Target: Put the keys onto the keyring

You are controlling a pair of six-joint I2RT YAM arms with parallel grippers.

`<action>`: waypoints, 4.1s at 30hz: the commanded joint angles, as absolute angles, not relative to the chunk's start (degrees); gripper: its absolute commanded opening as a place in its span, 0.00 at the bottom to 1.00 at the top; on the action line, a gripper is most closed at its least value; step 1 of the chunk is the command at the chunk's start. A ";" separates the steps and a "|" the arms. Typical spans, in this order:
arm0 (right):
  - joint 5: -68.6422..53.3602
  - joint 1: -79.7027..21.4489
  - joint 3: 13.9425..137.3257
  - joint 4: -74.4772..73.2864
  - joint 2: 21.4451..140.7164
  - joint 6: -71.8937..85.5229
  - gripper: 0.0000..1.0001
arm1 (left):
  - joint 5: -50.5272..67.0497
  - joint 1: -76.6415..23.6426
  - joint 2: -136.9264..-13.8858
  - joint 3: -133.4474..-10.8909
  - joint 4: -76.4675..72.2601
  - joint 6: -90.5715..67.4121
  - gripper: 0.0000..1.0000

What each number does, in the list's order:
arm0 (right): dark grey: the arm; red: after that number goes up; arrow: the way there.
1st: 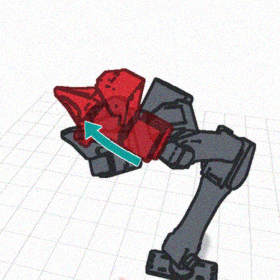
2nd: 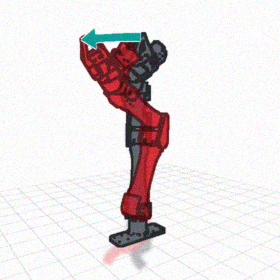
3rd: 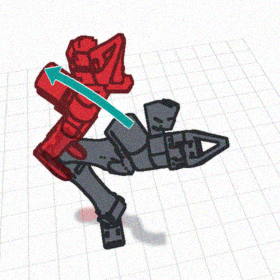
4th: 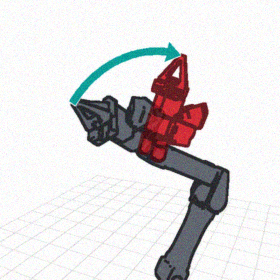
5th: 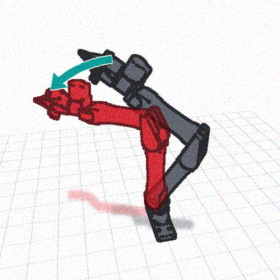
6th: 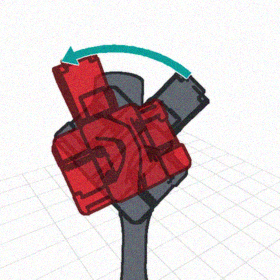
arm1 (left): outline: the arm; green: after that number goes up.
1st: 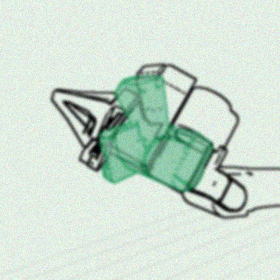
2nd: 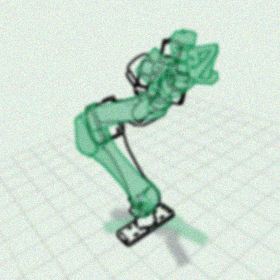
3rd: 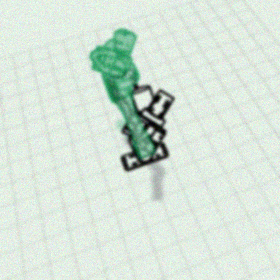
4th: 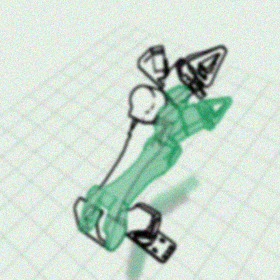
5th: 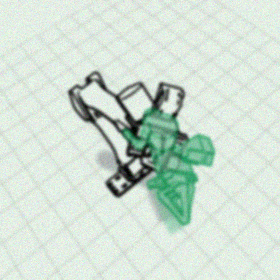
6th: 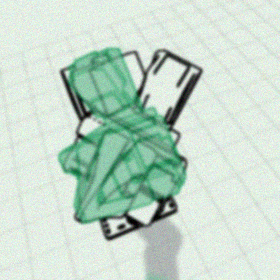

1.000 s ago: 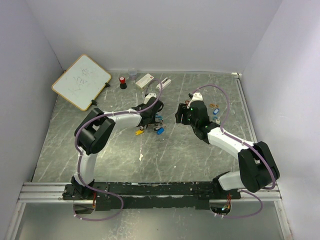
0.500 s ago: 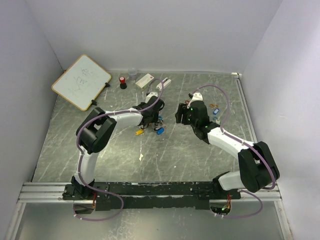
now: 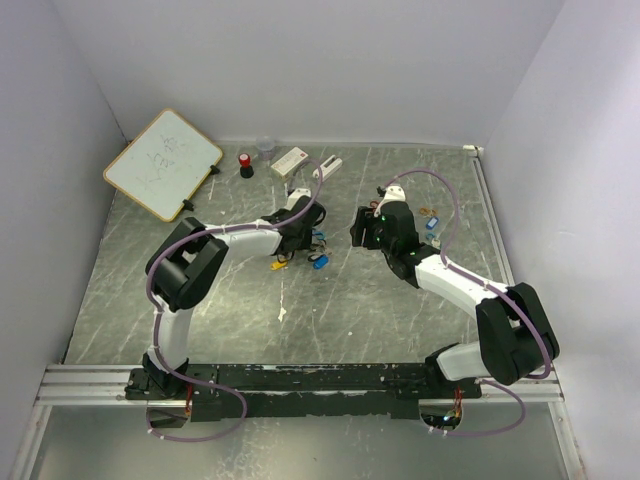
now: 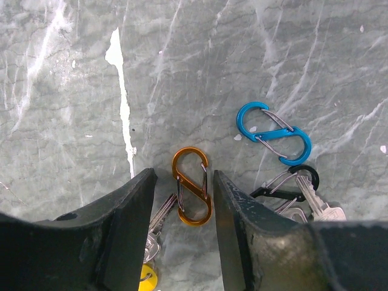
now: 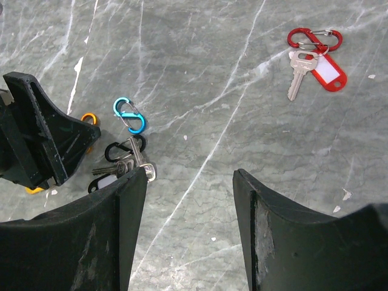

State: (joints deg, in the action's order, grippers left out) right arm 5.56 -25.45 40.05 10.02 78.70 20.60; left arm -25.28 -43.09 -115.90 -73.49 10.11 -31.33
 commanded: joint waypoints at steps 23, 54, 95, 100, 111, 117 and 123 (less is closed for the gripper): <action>5.44 -25.13 40.10 10.98 78.86 21.15 0.59 | -24.44 -44.81 -115.54 -71.01 16.44 -32.04 0.07; -5.00 -43.08 62.81 6.11 105.05 7.52 0.57 | -19.28 -29.00 -87.14 -61.70 18.02 -29.06 0.07; -1.43 -47.26 68.38 4.64 115.40 4.65 0.23 | -16.00 -26.45 -84.44 -55.36 16.52 -30.06 0.07; -0.94 -47.26 68.40 5.39 115.29 4.41 0.12 | -15.87 -26.46 -84.65 -55.52 16.56 -29.92 0.07; 1.80 -47.24 65.66 8.79 111.88 3.76 0.00 | -14.81 -26.46 -85.47 -55.81 16.27 -30.06 0.07; 3.48 -47.20 63.49 10.60 109.78 3.92 0.00 | -14.18 -26.46 -85.86 -56.61 16.48 -29.97 0.07; 5.99 -47.24 56.82 16.89 103.07 2.69 0.00 | -11.79 -26.46 -86.41 -58.69 15.99 -29.64 0.07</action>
